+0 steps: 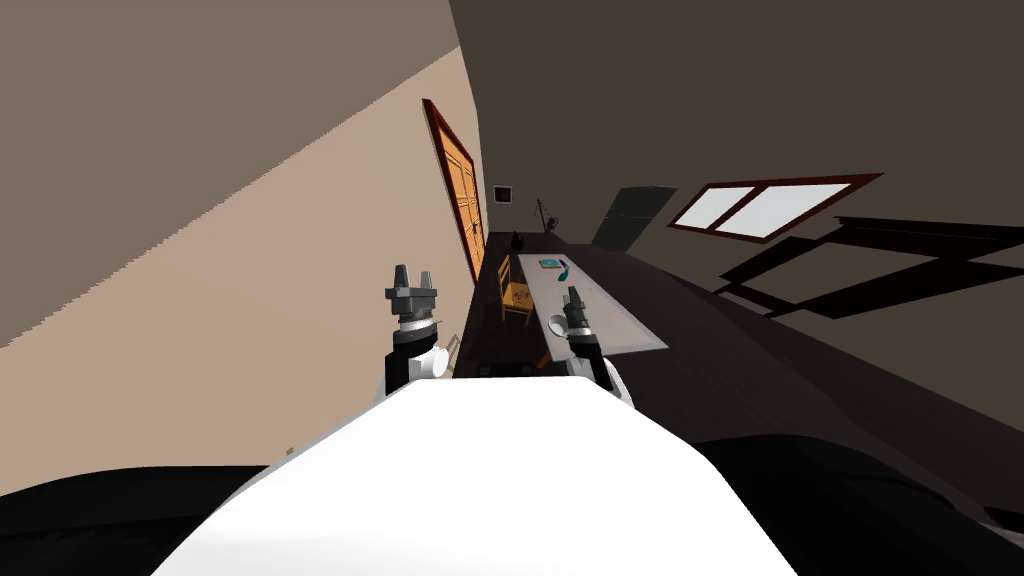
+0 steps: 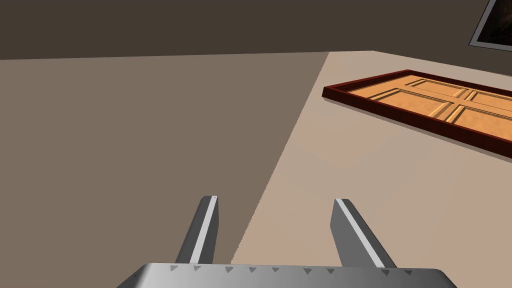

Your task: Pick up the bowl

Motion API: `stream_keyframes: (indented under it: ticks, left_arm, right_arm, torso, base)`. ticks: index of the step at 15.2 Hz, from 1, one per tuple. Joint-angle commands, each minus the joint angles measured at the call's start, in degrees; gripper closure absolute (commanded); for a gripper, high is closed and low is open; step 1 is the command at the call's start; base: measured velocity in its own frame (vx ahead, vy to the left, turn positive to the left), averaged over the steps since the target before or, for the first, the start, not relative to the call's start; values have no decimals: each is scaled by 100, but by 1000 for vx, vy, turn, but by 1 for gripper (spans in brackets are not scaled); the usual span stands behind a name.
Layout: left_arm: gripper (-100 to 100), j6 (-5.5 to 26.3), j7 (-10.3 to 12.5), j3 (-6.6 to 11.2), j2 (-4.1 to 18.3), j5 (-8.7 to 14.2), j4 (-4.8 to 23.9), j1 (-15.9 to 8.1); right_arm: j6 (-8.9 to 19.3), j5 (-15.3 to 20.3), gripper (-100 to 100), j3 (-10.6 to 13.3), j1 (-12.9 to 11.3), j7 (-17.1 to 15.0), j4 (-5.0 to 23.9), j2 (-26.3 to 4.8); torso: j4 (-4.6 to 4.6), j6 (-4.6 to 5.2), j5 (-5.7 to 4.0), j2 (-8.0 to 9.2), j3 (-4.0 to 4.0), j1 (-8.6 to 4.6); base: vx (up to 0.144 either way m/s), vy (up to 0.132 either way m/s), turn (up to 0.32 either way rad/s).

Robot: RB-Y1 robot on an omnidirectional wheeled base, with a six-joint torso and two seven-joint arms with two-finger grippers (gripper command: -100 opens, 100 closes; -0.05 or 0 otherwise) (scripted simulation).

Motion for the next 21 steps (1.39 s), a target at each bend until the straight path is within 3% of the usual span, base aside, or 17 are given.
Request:
stream_keyframes:
  ticks: [1, 3, 6, 10, 21]
  left_arm:
    - [0, 0, 0, 0, 0, 0, 0, 0]
    - [0, 0, 0, 0, 0, 0, 0, 0]
    - [0, 0, 0, 0, 0, 0, 0, 0]
    - [0, 0, 0, 0, 0, 0, 0, 0]
    - [0, 0, 0, 0, 0, 0, 0, 0]
  right_arm:
    - [78, 98, -100, 27, 37, 21, 92, -176]
    - [312, 395, -100, 168, 98, 123, 327, -522]
    - [440, 582, -100, 246, 132, 179, 456, -705]
    - [860, 1112, -100, 506, 245, 363, 879, -1225]
    - [1638, 2191, -100, 1008, 458, 706, 1673, -2042]
  torso:
    - [0, 0, 0, 0, 0, 0]
    - [-1, 1, 0, -1, -1, 0]
    - [-2, 0, 0, -9, -5, 2]
    - [-3, 1, 1, -12, -7, 2]
    - [-3, 1, 0, -10, -6, 2]
  base:
    - [63, 6, 38]
    - [75, 14, 62]
    - [80, 10, 43]
    - [91, 12, 65]
    - [87, 10, 54]
